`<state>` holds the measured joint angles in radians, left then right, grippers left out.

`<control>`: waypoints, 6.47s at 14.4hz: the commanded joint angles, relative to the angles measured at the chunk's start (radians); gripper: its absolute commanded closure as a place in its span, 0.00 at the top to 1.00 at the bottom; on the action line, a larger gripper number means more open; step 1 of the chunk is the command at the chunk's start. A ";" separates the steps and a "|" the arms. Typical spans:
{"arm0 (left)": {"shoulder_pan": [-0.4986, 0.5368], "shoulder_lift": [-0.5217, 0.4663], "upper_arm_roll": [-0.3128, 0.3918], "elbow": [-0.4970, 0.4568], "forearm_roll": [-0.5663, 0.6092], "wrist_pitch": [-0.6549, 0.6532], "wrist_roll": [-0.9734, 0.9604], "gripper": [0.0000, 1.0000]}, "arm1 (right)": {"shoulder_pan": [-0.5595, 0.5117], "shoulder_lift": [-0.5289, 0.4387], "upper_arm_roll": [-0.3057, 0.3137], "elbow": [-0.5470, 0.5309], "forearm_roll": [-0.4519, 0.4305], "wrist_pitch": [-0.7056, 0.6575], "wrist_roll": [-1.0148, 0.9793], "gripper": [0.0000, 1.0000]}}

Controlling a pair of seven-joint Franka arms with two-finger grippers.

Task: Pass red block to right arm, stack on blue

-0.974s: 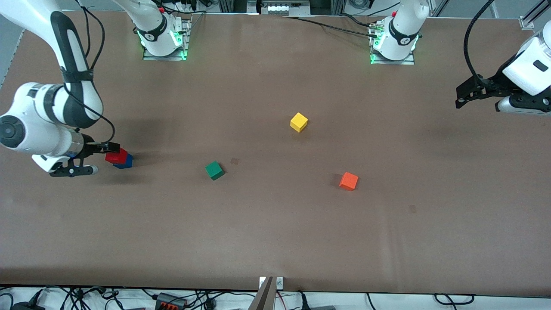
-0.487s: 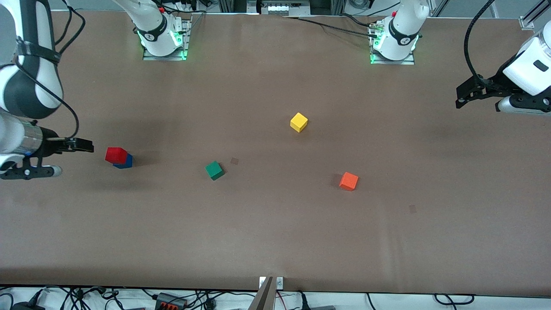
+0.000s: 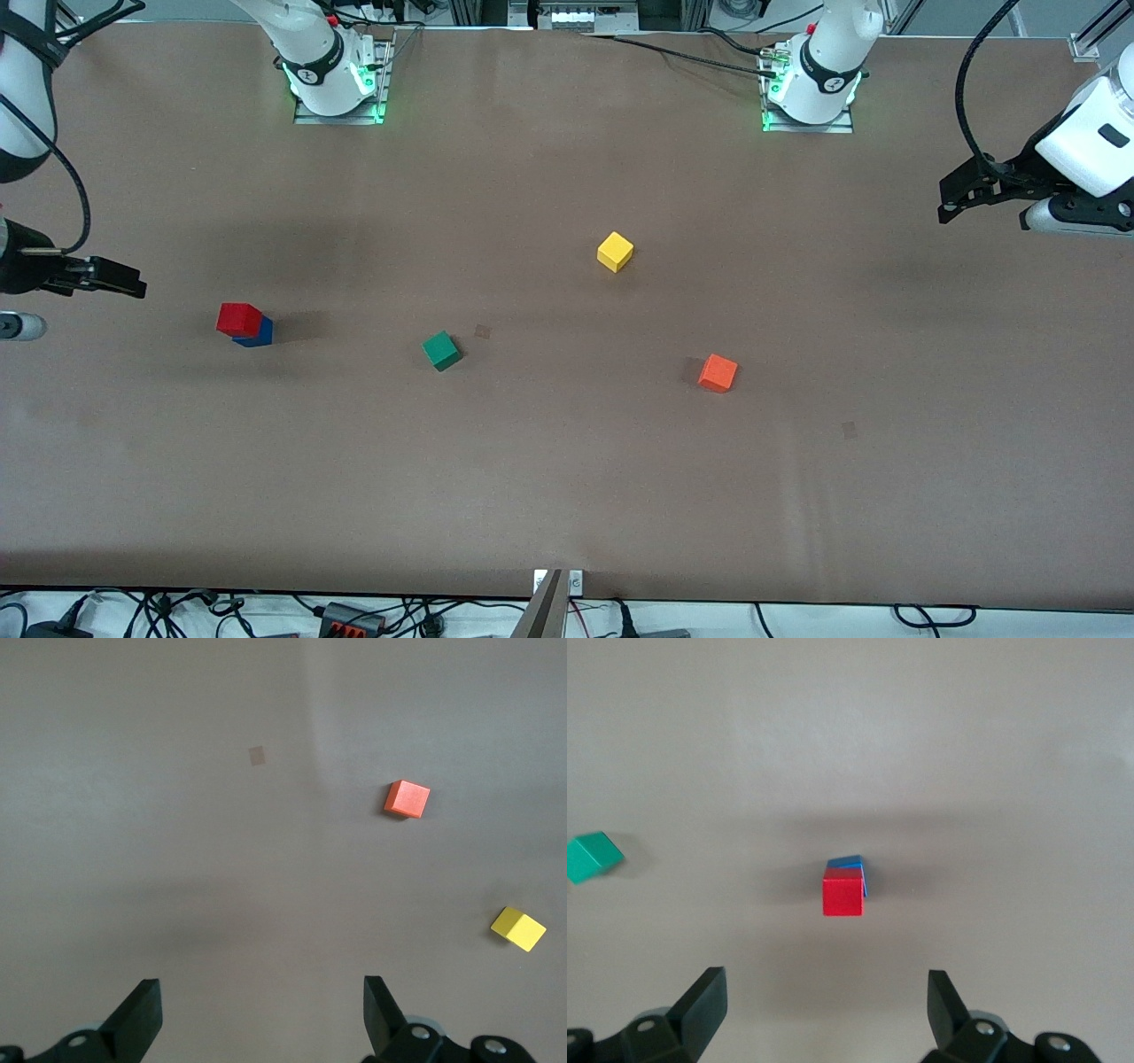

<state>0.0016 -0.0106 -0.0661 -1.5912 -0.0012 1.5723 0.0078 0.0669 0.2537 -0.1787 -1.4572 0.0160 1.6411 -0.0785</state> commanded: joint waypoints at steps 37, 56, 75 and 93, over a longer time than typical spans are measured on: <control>0.005 0.012 0.005 0.031 0.003 -0.021 0.004 1.00 | -0.116 -0.264 0.143 -0.215 -0.059 0.056 0.075 1.00; 0.005 0.014 0.005 0.031 0.003 -0.021 0.004 1.00 | -0.125 -0.261 0.148 -0.213 -0.057 0.051 0.074 1.00; 0.006 0.012 0.009 0.031 0.003 -0.021 0.008 1.00 | -0.108 -0.277 0.145 -0.219 -0.054 -0.013 0.059 1.00; 0.006 0.014 0.006 0.031 0.003 -0.021 0.004 1.00 | -0.105 -0.278 0.147 -0.223 -0.054 -0.006 0.039 1.00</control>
<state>0.0062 -0.0082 -0.0569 -1.5907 -0.0012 1.5722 0.0078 -0.0408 -0.0093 -0.0335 -1.6773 -0.0355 1.6374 -0.0250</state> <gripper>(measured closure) 0.000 0.000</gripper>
